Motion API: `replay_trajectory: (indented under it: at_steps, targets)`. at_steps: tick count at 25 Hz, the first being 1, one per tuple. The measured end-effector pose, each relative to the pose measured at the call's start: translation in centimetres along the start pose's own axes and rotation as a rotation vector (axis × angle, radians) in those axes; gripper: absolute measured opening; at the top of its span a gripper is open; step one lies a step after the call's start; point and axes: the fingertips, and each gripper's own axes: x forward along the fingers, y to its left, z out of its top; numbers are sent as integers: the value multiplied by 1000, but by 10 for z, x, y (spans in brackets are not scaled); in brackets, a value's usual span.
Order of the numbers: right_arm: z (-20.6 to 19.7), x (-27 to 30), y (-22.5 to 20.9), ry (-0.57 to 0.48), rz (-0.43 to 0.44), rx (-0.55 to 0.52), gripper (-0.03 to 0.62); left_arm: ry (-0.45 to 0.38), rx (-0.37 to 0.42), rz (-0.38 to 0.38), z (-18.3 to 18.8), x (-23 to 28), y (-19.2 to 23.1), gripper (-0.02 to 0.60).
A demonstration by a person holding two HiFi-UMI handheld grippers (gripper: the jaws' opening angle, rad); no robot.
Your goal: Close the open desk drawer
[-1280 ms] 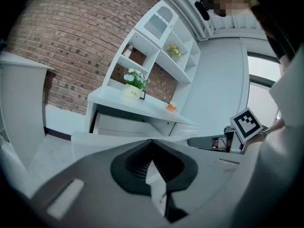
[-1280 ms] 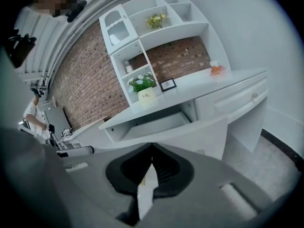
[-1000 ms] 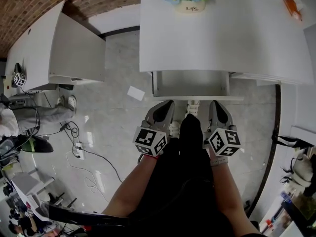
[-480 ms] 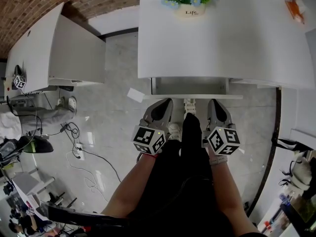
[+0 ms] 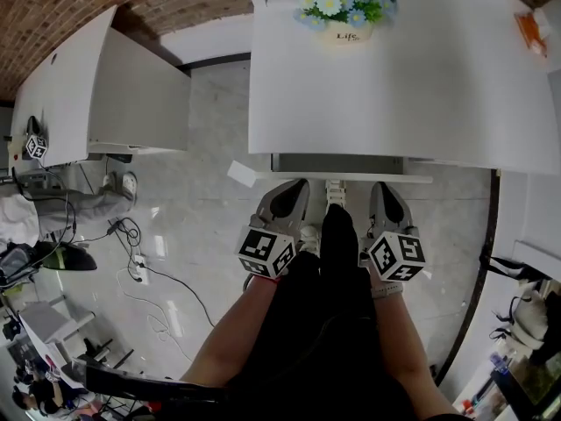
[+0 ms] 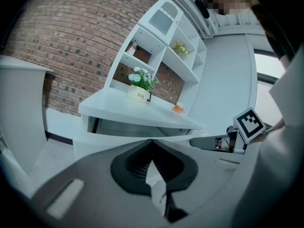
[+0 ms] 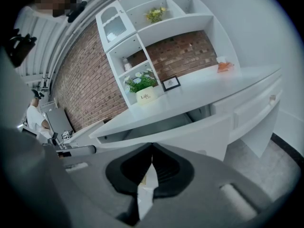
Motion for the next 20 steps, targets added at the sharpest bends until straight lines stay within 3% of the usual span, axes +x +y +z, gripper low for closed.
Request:
replay_trajectory:
  at_steps: [12, 20]
  targets:
    - [15, 25, -3, 2, 12, -3, 2, -6, -12, 23, 14, 21, 14, 2]
    - [22, 35, -6, 5, 25, -1, 2, 4, 21, 31, 20, 32, 18, 2]
